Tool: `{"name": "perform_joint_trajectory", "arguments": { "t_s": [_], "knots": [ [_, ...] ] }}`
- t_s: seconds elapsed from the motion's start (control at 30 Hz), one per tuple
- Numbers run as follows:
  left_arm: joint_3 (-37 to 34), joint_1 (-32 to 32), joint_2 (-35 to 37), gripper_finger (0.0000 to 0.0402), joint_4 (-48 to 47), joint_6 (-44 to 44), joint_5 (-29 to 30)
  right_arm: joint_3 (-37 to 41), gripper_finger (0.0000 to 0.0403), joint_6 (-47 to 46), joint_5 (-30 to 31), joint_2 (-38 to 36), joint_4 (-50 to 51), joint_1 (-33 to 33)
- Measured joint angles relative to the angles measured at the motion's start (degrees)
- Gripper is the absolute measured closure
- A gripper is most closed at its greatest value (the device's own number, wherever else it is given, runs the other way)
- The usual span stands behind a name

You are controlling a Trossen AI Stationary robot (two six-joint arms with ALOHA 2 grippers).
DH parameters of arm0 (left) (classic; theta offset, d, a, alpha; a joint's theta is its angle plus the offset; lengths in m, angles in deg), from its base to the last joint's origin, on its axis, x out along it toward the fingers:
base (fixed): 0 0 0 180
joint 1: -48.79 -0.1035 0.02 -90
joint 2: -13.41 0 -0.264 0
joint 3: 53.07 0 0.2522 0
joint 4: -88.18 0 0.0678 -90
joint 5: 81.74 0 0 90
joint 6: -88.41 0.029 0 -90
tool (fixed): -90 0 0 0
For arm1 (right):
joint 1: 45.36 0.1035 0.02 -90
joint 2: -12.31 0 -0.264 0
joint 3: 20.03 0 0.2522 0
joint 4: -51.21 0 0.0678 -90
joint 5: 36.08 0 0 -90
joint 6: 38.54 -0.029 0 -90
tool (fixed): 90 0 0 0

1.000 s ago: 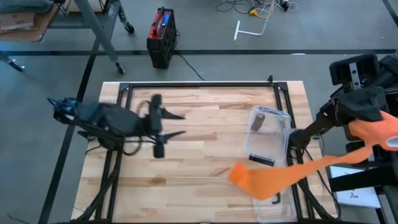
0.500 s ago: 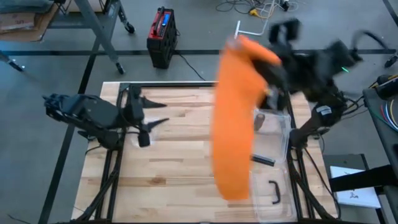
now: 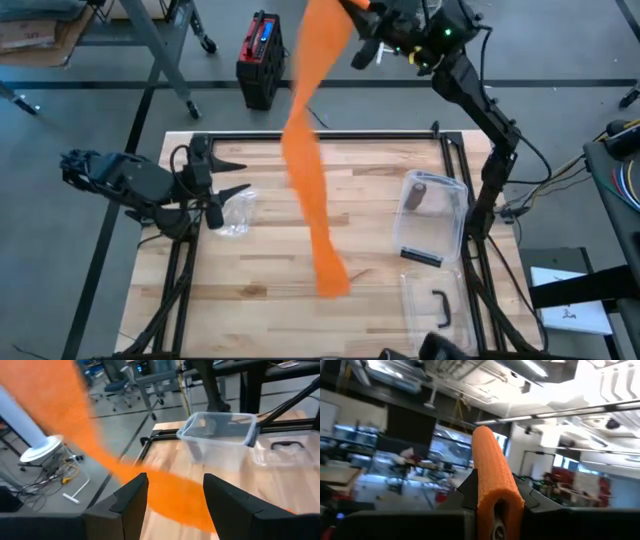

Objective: Roll bandage
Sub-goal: Roll the orange bandage

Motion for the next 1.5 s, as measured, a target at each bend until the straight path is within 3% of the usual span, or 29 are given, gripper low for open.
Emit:
{"name": "perform_joint_trajectory", "arguments": {
  "t_s": [0.17, 0.3, 0.5, 0.67, 1.0, 1.1, 1.2, 1.5],
  "knots": [
    [-2.1, -0.1, 2.0, 0.0216, 1.5, 0.0, 3.1, 0.0, 0.0359, 0.0, -2.6, -1.0, -3.1, -0.3],
    [-1.0, -0.2, 2.4, 0.0208, 1.7, 0.0, 4.1, 0.0, 0.0359, -3.6, -3.5, -2.3, -8.0, 3.5],
    [1.1, -0.2, 1.7, 0.0207, 2.9, 1.7, 4.2, 0.0, 0.0359, -15.9, -10.3, -2.9, -13.6, 11.9],
    [4.0, -0.2, 0.4, 0.0218, 4.6, 5.1, 4.4, 0.0, 0.0359, -24.9, -18.3, -3.4, -19.8, 22.6],
    [10.6, -0.3, -4.8, 0.0211, 5.0, 8.7, 5.1, -0.1, 0.0359, -4.0, -17.7, -4.8, -21.4, 45.8],
    [11.5, -0.3, -6.2, 0.0206, 4.8, 8.8, 5.0, 0.0, 0.0359, 5.3, -12.7, -4.5, -21.1, 49.9],
    [12.4, -0.3, -7.3, 0.0205, 4.7, 10.0, 5.1, 0.0, 0.0359, 11.9, -9.0, -5.0, -23.4, 51.4],
    [13.2, -1.4, -8.4, 0.0216, 5.1, 11.5, 5.2, -0.1, 0.0359, 9.4, -9.4, -7.7, -22.2, 51.5]
  ]
}}
